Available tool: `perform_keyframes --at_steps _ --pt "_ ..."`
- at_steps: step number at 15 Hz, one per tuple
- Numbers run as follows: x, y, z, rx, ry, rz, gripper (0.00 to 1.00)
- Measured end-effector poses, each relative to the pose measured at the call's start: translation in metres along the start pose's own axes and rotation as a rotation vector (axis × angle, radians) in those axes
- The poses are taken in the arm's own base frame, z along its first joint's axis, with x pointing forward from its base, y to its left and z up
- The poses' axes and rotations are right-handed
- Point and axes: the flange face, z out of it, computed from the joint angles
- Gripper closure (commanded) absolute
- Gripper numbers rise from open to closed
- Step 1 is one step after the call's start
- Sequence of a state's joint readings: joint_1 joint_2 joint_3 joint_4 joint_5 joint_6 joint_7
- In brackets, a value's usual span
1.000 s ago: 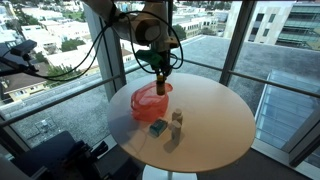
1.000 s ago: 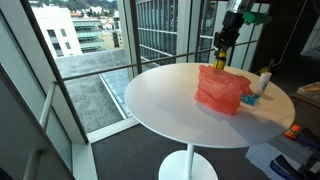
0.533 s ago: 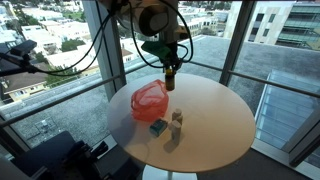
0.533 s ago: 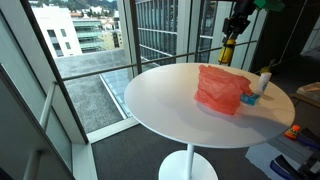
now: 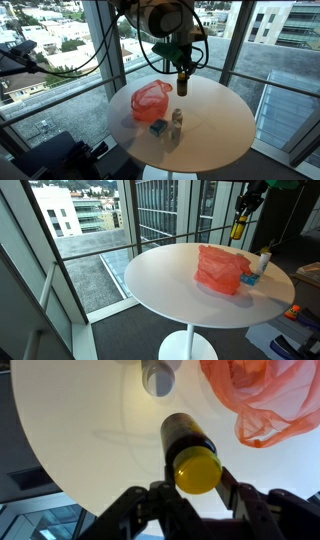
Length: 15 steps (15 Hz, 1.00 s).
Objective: Remove the bottle with a yellow label from the plastic bag and put it on the table.
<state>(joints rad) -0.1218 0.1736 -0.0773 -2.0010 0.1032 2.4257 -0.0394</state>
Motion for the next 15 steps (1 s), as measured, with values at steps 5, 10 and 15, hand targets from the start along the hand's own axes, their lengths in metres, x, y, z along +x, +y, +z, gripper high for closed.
perform_keyframes --at_steps 5,10,15 --pt "-0.004 0.047 0.011 -0.008 -0.018 0.096 0.8" --pt "-0.016 0.083 0.034 -0.016 -0.063 0.169 0.8" --pt "-0.034 0.092 0.061 -0.001 -0.1 0.175 0.8"
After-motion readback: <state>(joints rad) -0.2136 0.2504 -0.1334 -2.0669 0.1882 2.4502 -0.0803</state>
